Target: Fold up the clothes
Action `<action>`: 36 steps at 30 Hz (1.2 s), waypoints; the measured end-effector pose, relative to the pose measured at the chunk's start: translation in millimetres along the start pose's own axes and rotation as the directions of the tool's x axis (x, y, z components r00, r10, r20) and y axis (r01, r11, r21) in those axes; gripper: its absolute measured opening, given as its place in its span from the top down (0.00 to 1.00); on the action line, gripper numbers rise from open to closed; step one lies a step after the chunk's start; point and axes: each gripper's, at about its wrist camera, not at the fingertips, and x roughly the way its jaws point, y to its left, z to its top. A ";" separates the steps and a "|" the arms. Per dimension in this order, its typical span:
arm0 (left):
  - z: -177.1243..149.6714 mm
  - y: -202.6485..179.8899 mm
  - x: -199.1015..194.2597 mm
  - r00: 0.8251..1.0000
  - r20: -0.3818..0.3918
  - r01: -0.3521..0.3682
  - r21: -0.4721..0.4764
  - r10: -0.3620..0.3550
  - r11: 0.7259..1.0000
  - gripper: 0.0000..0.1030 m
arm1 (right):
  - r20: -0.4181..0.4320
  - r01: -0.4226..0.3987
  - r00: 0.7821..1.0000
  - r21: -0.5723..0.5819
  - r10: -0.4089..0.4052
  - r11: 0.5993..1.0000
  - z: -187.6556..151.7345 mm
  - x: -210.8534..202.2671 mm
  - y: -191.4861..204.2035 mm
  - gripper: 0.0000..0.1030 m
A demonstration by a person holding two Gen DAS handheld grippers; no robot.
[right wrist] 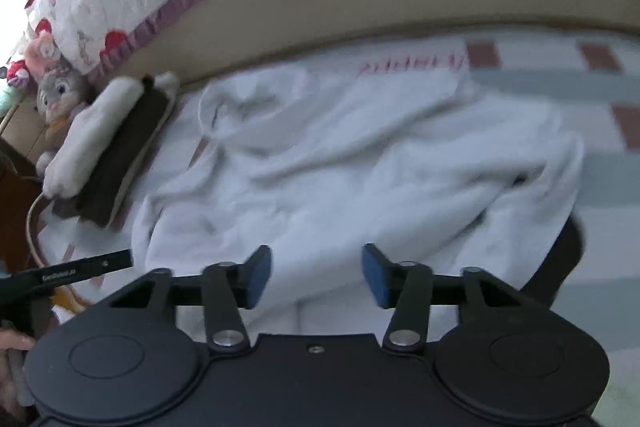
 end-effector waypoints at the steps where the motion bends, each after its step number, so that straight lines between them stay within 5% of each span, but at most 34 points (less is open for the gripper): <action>1: -3.1 -4.8 2.2 1.000 -0.006 0.026 0.023 -0.026 0.999 0.45 | -0.025 0.058 0.998 0.024 -0.058 0.998 -2.6 3.7 -4.3 0.39; 3: -8.0 -22.5 11.7 1.000 -0.005 -0.012 0.114 0.013 0.993 0.42 | -0.060 0.167 0.985 0.085 -0.162 0.982 -2.0 7.2 -18.5 0.39; 6: -13.1 -41.6 20.9 0.998 0.016 -0.063 0.193 0.062 0.979 0.42 | -0.085 0.213 0.977 0.288 -0.197 0.934 -0.1 4.9 -53.1 0.39; 9: -11.0 -48.6 24.5 0.997 0.043 -0.068 0.194 0.061 0.979 0.42 | -0.013 0.253 0.960 0.460 -0.279 0.851 -0.4 -15.2 -76.6 0.39; 12: -9.3 -43.9 21.5 0.998 0.050 -0.044 0.163 0.037 0.986 0.42 | 0.011 0.169 0.979 0.509 -0.203 0.844 7.5 -20.2 -95.6 0.32; 14: -11.3 -39.8 27.1 0.998 0.038 -0.055 0.148 0.050 0.987 0.36 | -0.085 0.171 0.985 0.510 -0.148 0.843 16.1 -2.7 -114.4 0.32; 18: -13.6 -27.3 44.9 0.993 0.016 -0.117 0.080 0.116 0.990 0.32 | -0.217 0.332 0.941 0.461 -0.258 0.823 16.3 17.0 -129.7 0.32; 22: -9.5 -19.7 51.3 0.999 -0.006 -0.045 -0.027 0.045 0.999 0.32 | -0.184 0.146 0.982 0.584 -0.045 0.798 7.8 29.8 -135.4 0.32; 24: -9.4 -15.8 48.5 0.999 0.025 -0.034 -0.084 0.036 0.996 0.34 | -0.144 0.030 0.987 0.619 0.077 0.785 4.5 31.9 -135.6 0.32; 26: -9.7 -9.4 45.2 0.999 0.044 0.007 -0.141 -0.001 0.990 0.34 | -0.141 -0.001 0.983 0.634 0.116 0.773 0.5 33.1 -134.3 0.32; 32: -12.9 -28.3 45.2 1.000 0.023 -0.018 0.000 0.018 1.000 0.37 | -0.229 0.083 0.971 0.584 0.067 0.807 0.5 48.8 -121.9 0.32; 36: -16.1 -45.5 59.7 0.998 0.023 -0.061 0.082 0.059 0.995 0.30 | -0.274 0.104 0.961 0.446 0.025 0.889 5.8 62.8 -94.2 0.15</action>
